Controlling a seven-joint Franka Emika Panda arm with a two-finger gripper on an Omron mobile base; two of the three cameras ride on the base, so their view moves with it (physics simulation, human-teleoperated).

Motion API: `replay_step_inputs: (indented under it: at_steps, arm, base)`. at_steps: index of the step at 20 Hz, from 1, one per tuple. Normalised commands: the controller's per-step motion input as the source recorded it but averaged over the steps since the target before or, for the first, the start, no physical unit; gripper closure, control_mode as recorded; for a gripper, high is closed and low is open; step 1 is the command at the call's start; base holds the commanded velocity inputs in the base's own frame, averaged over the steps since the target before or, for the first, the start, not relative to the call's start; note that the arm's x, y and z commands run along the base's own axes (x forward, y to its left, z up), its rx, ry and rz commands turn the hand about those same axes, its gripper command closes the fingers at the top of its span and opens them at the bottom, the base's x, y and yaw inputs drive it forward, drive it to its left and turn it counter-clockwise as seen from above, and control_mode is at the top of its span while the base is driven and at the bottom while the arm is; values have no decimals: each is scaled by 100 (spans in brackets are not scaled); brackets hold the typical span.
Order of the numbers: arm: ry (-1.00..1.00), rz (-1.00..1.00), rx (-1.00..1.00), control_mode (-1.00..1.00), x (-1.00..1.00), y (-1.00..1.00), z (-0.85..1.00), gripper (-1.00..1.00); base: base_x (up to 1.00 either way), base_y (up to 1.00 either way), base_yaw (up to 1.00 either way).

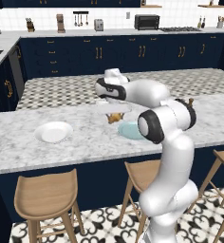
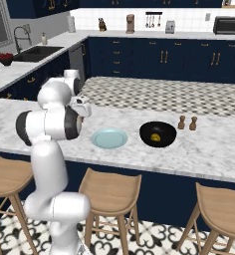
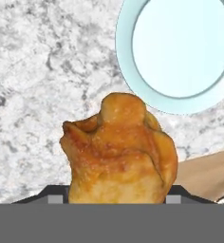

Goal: Pick the chicken drumstick and lemon from their plates and place them in the bowl. Then put the bowl in the fridge.

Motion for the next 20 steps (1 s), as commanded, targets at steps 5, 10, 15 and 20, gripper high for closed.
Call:
replay_step_inputs:
  at_steps: [5, 10, 15, 20]
  arm:
    - [-5, 1, 8, -100, -1, -100, 9, 100]
    - [0, 0, 2, -100, 0, -100, 5, 100]
    - [0, -5, 0, -100, 0, -99, 1, 100]
    - [6, -7, 0, -100, 6, -100, 0, 100]
  base:
    - [0, 0, 0]
    - [0, 0, 0]
    - [0, 0, 0]
    - [0, 0, 0]
